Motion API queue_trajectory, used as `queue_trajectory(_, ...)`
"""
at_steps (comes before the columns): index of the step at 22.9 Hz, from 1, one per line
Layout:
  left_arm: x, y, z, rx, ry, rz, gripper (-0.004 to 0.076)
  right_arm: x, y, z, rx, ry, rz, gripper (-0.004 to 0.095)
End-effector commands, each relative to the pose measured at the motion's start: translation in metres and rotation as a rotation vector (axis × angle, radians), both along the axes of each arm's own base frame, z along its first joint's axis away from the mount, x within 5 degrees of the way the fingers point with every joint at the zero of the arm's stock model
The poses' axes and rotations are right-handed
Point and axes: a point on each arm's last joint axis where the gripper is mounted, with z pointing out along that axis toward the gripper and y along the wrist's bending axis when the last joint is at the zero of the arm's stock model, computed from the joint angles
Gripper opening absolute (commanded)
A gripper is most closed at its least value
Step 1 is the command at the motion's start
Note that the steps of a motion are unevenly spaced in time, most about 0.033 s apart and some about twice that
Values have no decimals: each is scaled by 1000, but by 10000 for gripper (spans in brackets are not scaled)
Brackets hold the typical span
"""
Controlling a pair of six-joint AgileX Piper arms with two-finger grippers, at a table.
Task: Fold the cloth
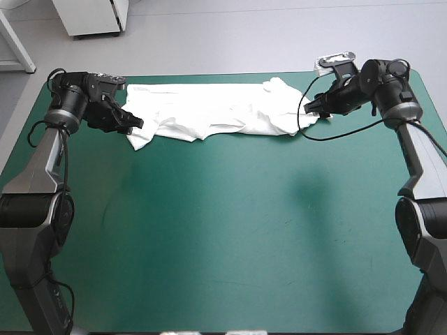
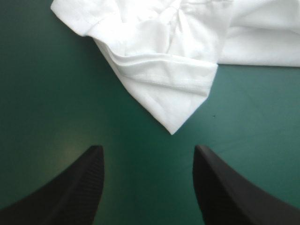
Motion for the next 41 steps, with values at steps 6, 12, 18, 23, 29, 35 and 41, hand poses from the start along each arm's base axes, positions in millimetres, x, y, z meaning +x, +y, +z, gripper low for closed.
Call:
queue_trajectory(6, 12, 1, 1, -14, -73, 16, 440, -6, -4, 39, 35, -168, -17, 542)
queue_trajectory(12, 27, -1, -10, -33, -74, 21, 440, -4, -8, 40, 34, -184, -21, 542)
queue_trajectory(18, 34, -2, -31, -46, -14, 22, 440, 2, -8, 36, 38, -176, -21, 542)
queue_trajectory(23, 36, -4, -46, -64, 31, 22, 431, 7, -5, 33, 65, -162, -9, 542)
queue_trajectory(29, 41, -22, -73, -145, 108, 0, 146, 8, -5, 28, 56, -133, -5, 542)
queue_trajectory(35, 40, -29, -83, -152, 158, -12, -9, 7, -6, 26, 33, -116, -2, 542)
queue_trajectory(41, 30, -31, -65, -173, 180, -31, -9, 15, -11, 11, -19, -93, -24, 542)
